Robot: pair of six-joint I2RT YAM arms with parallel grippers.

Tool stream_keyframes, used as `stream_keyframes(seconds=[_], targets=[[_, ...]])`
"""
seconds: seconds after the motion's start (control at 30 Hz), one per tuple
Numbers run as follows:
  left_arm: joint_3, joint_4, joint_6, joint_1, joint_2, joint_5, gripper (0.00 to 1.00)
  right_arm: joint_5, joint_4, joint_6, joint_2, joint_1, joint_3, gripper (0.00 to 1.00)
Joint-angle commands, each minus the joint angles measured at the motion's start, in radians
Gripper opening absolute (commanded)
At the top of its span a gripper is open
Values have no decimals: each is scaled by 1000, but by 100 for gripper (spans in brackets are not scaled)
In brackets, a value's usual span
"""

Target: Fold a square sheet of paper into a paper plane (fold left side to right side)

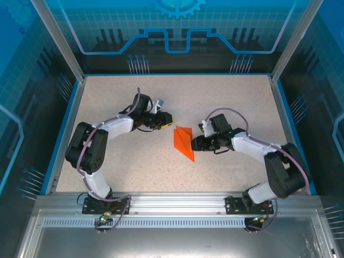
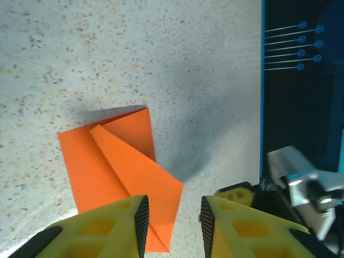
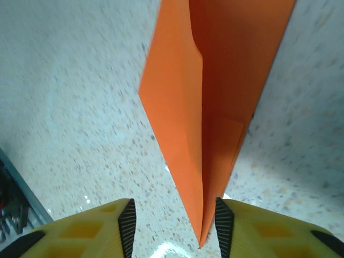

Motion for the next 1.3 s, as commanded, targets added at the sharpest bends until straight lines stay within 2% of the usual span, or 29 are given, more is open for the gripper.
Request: stream_keyframes(seconds=[0.0, 0.13, 0.27, 0.37, 0.57, 0.83, 1.07, 1.27], targets=[[-61, 67, -63, -14, 44, 44, 36, 132, 5, -14, -70, -5, -15, 55], [-57, 144, -110, -41, 110, 69, 37, 136, 55, 21, -145, -25, -46, 70], [-17, 152, -118, -66, 162, 83, 37, 95, 125, 71, -211, -47, -92, 86], [11, 139, -116, -79, 197, 83, 37, 87, 121, 89, -244, -64, -106, 93], [48, 139, -125, -96, 261, 87, 38, 63, 106, 100, -300, -101, -117, 97], [132, 107, -118, -117, 327, 109, 36, -51, 121, 119, -329, -165, -114, 99], [163, 117, -118, -120, 299, 117, 13, -204, 200, 174, -303, -248, -139, 99], [192, 82, -100, -90, 146, 109, 7, -403, 288, 217, -273, -387, -154, 99]])
